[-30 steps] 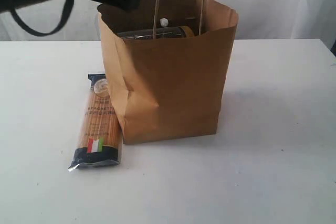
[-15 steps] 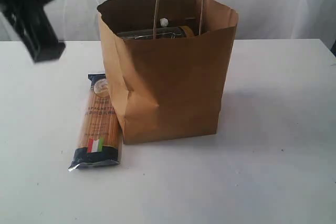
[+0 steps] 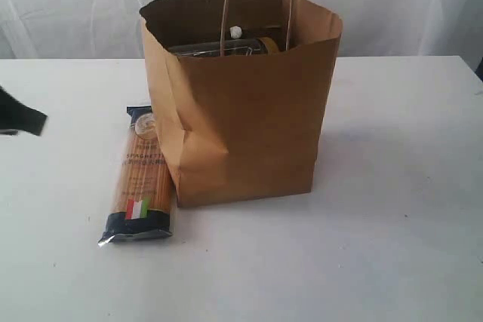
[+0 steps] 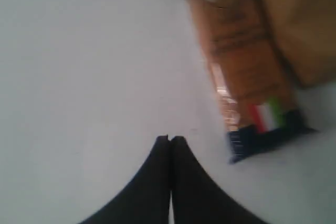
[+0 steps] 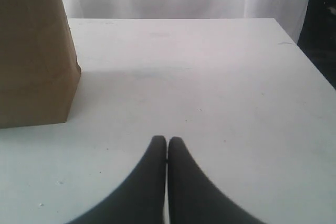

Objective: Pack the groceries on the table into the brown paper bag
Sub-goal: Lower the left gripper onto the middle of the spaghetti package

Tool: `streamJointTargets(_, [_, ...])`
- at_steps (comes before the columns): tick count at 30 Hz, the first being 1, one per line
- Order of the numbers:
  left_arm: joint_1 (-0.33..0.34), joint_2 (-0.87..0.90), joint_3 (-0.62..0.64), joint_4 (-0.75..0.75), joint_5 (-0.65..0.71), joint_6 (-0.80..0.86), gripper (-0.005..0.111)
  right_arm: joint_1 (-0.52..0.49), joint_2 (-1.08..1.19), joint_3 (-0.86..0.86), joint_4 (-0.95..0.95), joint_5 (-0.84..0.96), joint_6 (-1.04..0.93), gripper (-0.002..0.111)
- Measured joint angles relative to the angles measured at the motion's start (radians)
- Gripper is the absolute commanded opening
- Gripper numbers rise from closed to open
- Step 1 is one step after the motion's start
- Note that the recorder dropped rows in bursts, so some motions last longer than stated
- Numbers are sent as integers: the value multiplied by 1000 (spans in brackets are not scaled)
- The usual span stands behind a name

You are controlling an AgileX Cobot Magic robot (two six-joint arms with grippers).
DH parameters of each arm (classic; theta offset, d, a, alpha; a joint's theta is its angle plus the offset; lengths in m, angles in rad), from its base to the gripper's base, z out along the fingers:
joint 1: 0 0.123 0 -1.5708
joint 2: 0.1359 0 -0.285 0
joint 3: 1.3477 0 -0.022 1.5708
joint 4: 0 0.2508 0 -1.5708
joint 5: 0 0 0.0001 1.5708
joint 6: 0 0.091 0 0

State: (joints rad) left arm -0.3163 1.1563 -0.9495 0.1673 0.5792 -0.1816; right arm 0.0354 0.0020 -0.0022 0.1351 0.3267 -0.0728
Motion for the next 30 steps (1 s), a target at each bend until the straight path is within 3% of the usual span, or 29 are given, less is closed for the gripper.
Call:
streamJointTargets(2, [0, 52, 11, -236, -66, 190, 5, 0, 0, 0, 0, 0, 0, 0])
streamJointTargets(5, [0, 135, 24, -460, -188, 383, 26, 0, 0, 0, 0, 0, 0, 0])
streamJointTargets(11, [0, 293, 24, -533, -250, 453, 93, 0, 0, 0, 0, 0, 0, 0])
streamJointTargets(13, [0, 339, 26, -540, -257, 440, 105, 0, 0, 0, 0, 0, 0, 0])
streamJointTargets(30, [-60, 537, 20, -650, -424, 427, 105, 0, 0, 0, 0, 0, 0, 0])
